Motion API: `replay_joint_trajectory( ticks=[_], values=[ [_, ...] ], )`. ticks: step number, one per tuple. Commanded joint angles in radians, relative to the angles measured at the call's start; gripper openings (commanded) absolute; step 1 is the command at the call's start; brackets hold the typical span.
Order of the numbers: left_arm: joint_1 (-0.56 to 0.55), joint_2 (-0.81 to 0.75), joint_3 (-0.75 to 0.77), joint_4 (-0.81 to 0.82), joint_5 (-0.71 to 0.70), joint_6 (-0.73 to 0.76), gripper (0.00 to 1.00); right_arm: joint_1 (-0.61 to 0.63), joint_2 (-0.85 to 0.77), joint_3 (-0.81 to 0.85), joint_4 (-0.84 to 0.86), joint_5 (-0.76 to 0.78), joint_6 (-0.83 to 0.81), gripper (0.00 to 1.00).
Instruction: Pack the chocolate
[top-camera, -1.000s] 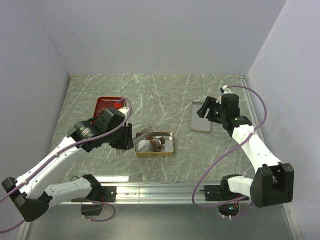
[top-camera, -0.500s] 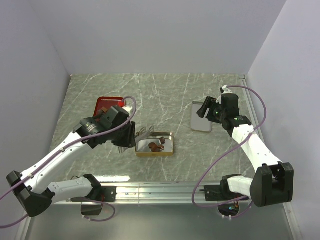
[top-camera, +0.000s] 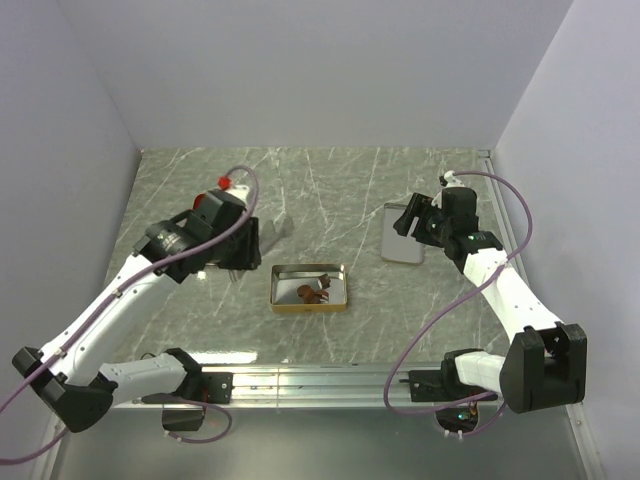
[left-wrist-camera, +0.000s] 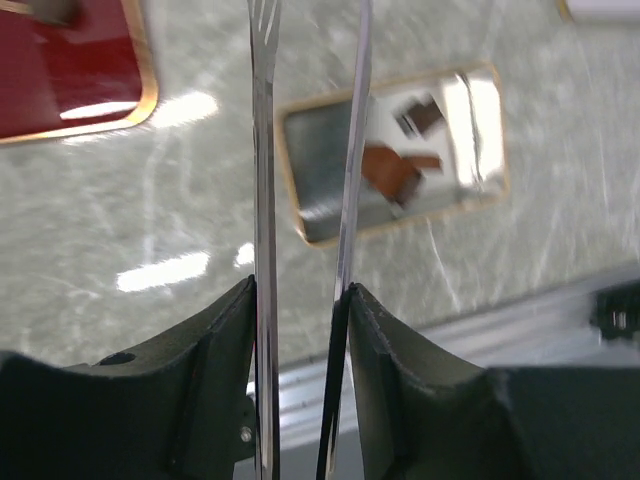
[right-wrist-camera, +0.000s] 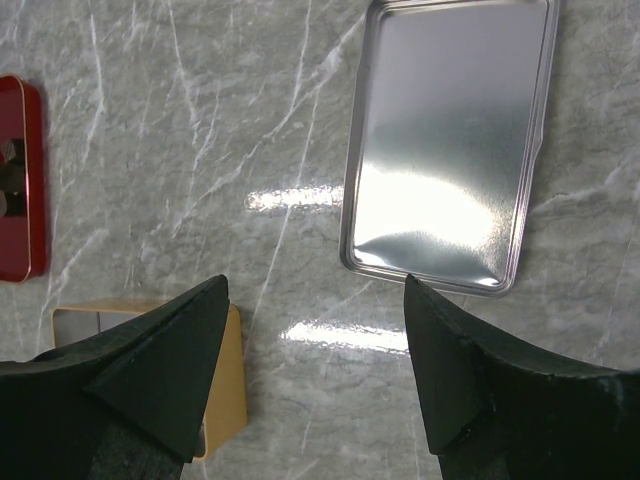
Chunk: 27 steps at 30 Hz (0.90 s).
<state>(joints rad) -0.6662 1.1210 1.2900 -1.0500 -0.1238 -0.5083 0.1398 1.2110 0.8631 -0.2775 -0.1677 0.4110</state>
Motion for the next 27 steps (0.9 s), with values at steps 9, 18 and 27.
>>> replay_joint_trajectory(
  ticks=[9, 18, 27],
  values=[
    [0.338, 0.054, 0.008, 0.047, -0.210, 0.086, 0.48, 0.011, -0.031, 0.028, 0.000, 0.007, -0.006, 0.78],
    [0.344, 0.074, -0.075, 0.143, -0.228, 0.136, 0.50, 0.011, -0.062, 0.008, 0.001, 0.025, 0.003, 0.78],
    [0.344, 0.060, -0.184, 0.194, -0.177, 0.156, 0.49, 0.012, -0.062, 0.007, 0.001, 0.028, 0.009, 0.78]
  ],
)
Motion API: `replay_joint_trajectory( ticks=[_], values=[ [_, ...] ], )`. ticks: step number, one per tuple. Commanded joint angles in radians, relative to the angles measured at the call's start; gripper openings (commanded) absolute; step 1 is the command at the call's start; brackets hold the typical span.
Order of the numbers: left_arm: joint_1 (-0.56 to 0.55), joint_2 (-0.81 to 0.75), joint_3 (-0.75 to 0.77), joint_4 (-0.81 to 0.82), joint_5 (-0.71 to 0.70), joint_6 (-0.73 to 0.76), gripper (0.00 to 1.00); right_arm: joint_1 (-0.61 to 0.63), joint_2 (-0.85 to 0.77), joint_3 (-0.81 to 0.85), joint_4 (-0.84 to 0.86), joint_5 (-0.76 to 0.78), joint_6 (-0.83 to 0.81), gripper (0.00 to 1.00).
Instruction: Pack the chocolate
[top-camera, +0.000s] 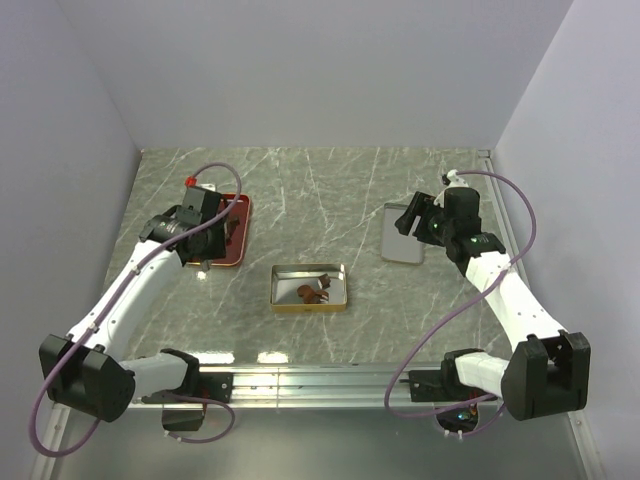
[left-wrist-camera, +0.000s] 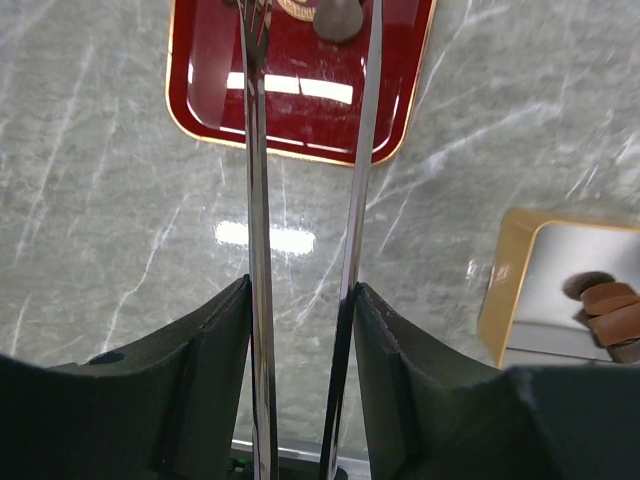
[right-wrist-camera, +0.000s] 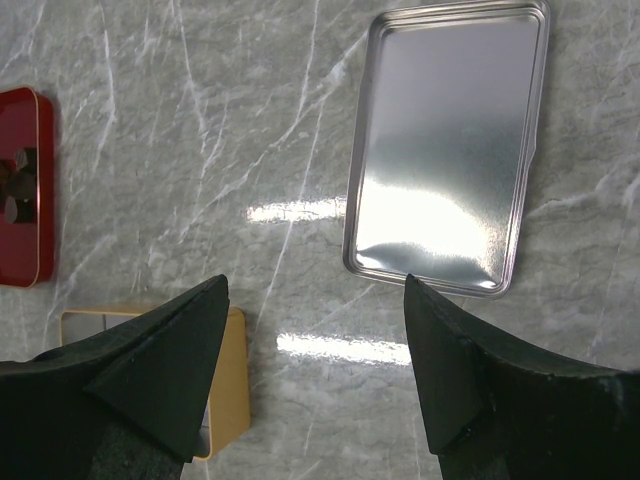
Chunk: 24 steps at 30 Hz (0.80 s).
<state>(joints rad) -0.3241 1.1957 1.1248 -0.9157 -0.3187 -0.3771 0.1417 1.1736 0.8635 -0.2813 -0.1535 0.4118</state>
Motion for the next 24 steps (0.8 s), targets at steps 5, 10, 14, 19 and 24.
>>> replay_joint_trajectory(
  ticks=[5, 10, 14, 19, 24],
  values=[
    [0.002, -0.015, -0.054, 0.077, 0.039, 0.027, 0.49, 0.010, -0.020, 0.016, -0.001, 0.015, 0.007, 0.78],
    [0.002, -0.001, -0.082, 0.092, 0.041, 0.029, 0.49, 0.015, -0.015, 0.014, -0.002, 0.014, 0.012, 0.78],
    [0.002, 0.018, -0.085, 0.092, 0.038, 0.027, 0.49, 0.019, -0.014, 0.022, -0.006, 0.019, 0.010, 0.78],
    [0.002, 0.030, -0.085, 0.094, 0.024, 0.024, 0.48, 0.019, -0.020, 0.020, -0.007, 0.025, 0.010, 0.78],
    [0.002, 0.047, -0.091, 0.100, 0.018, 0.029, 0.48, 0.019, -0.023, 0.019, -0.012, 0.029, 0.009, 0.78]
  ],
)
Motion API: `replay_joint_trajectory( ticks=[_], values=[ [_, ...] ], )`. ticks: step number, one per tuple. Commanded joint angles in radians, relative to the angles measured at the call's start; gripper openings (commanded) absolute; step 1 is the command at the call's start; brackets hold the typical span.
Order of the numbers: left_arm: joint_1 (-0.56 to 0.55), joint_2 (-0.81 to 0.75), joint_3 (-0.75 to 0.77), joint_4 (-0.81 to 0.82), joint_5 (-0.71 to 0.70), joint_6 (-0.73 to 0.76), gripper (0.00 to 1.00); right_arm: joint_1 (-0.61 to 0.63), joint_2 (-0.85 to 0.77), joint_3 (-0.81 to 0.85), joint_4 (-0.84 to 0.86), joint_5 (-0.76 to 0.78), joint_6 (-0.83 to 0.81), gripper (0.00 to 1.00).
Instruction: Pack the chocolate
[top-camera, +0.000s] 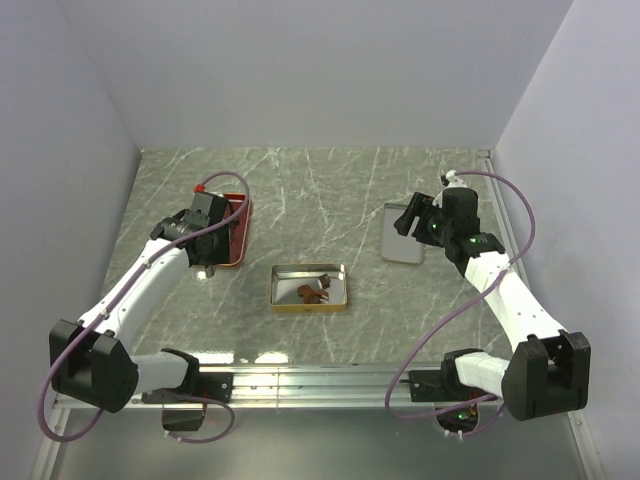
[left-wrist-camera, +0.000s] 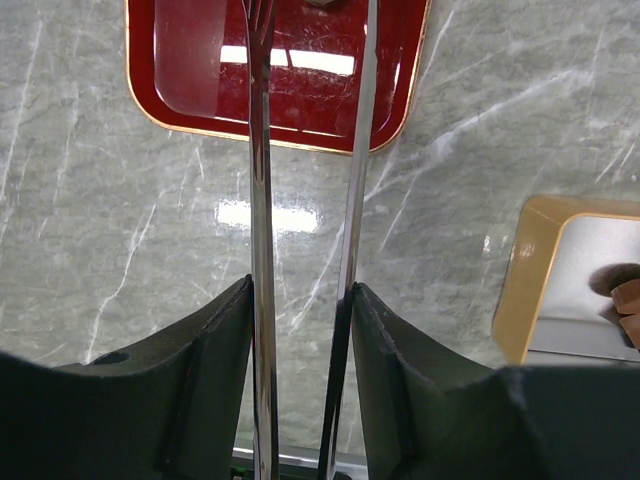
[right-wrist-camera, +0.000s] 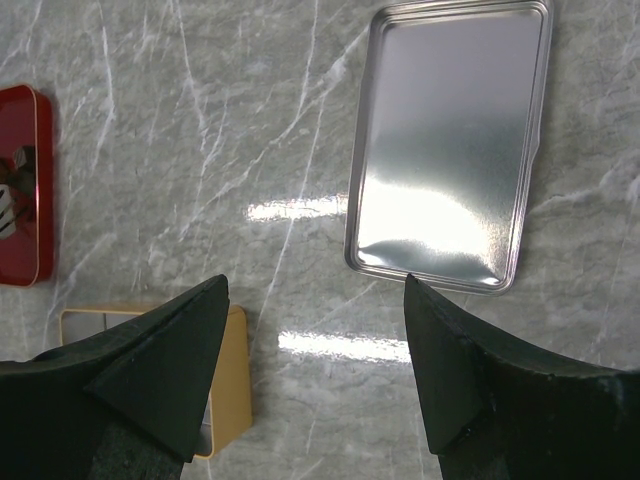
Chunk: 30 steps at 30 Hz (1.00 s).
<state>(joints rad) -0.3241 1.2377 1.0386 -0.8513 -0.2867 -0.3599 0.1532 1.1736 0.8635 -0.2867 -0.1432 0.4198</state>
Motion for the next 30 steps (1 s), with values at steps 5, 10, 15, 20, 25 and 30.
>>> replay_joint_trajectory(
  ticks=[5, 10, 15, 20, 25, 30],
  values=[
    [0.002, 0.000, -0.008, 0.038, -0.028, 0.009, 0.44, 0.008, -0.022, 0.017, -0.005, 0.019, 0.000, 0.78],
    [0.002, 0.003, -0.006, 0.040, -0.022, 0.010, 0.39, 0.008, -0.022, 0.016, -0.003, 0.016, 0.000, 0.78],
    [0.003, 0.000, 0.000, 0.034, -0.017, 0.013, 0.36, 0.008, -0.025, 0.014, -0.002, 0.016, 0.000, 0.78],
    [0.002, 0.005, 0.017, 0.015, -0.022, 0.019, 0.35, 0.008, -0.023, 0.014, 0.000, 0.013, 0.002, 0.78],
    [0.002, -0.004, 0.041, -0.009, -0.016, 0.025, 0.35, 0.008, -0.020, 0.016, 0.003, 0.011, 0.004, 0.78],
    [0.002, -0.004, 0.063, -0.023, 0.014, 0.024, 0.35, 0.014, -0.009, 0.019, 0.003, 0.005, 0.004, 0.78]
  ],
)
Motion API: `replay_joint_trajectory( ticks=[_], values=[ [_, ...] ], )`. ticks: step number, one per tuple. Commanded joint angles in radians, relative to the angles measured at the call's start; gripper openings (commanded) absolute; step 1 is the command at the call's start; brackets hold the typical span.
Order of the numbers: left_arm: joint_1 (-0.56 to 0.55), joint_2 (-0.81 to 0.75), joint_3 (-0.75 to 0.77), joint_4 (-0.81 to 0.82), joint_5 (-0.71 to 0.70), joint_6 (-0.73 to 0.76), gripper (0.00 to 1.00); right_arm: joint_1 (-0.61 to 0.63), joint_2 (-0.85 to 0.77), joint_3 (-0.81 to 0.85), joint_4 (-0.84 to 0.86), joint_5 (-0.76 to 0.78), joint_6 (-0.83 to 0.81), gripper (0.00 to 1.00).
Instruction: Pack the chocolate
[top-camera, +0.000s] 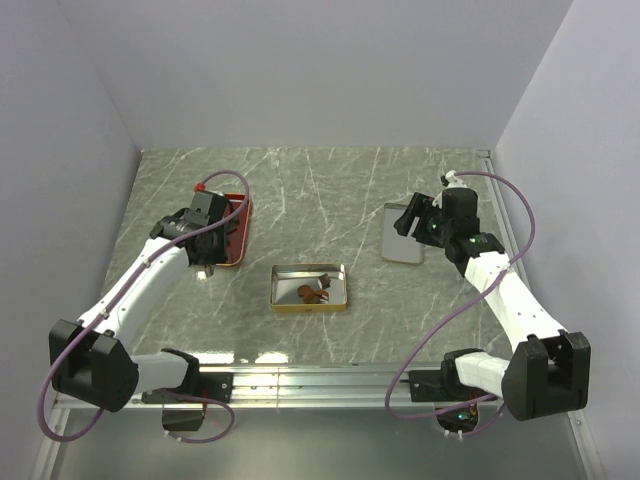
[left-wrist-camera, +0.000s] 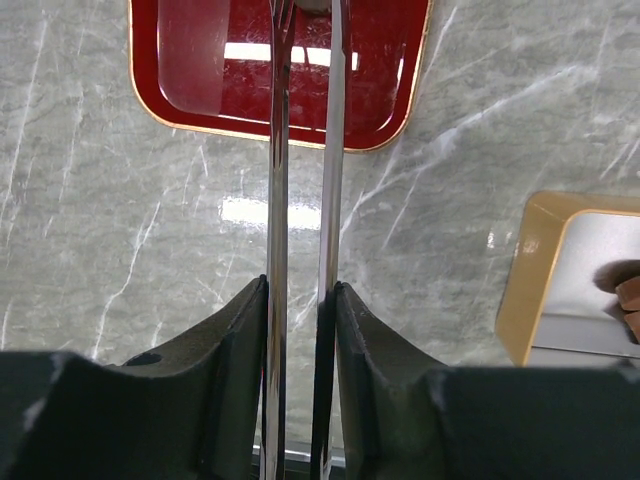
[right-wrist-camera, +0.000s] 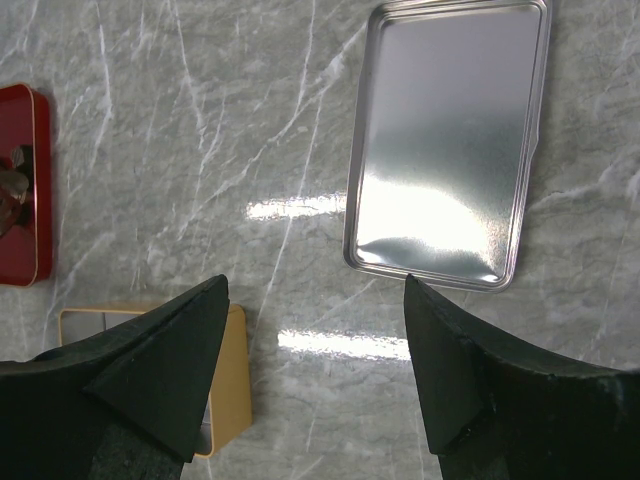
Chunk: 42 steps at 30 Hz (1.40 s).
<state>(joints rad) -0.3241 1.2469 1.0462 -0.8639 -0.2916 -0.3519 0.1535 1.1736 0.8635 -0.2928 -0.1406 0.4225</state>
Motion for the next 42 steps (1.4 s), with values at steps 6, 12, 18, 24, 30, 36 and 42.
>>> replay_joint_trajectory(
  ticks=[6, 12, 18, 24, 30, 36, 42],
  values=[
    [0.002, -0.029, 0.080, -0.024, 0.051, 0.040, 0.35, 0.017, -0.005, 0.022, 0.012, 0.004, 0.002, 0.78],
    [0.002, -0.037, 0.121, -0.052, 0.092, 0.057, 0.35, 0.021, 0.000, 0.025, 0.015, 0.006, 0.002, 0.78],
    [0.000, -0.043, 0.166, -0.067, 0.147, 0.076, 0.35, 0.023, 0.008, 0.022, 0.015, 0.004, 0.002, 0.78],
    [-0.009, -0.044, 0.192, -0.086, 0.195, 0.105, 0.36, 0.023, 0.011, 0.023, 0.017, 0.004, 0.001, 0.78],
    [-0.030, -0.058, 0.204, -0.093, 0.244, 0.120, 0.36, 0.026, 0.009, 0.020, 0.018, 0.004, 0.002, 0.78],
    [-0.075, -0.069, 0.224, -0.112, 0.261, 0.129, 0.36, 0.026, 0.011, 0.017, 0.018, 0.004, 0.002, 0.78],
    [-0.104, -0.075, 0.239, -0.122, 0.278, 0.117, 0.36, 0.024, 0.012, 0.016, 0.021, 0.001, 0.002, 0.78]
  ],
)
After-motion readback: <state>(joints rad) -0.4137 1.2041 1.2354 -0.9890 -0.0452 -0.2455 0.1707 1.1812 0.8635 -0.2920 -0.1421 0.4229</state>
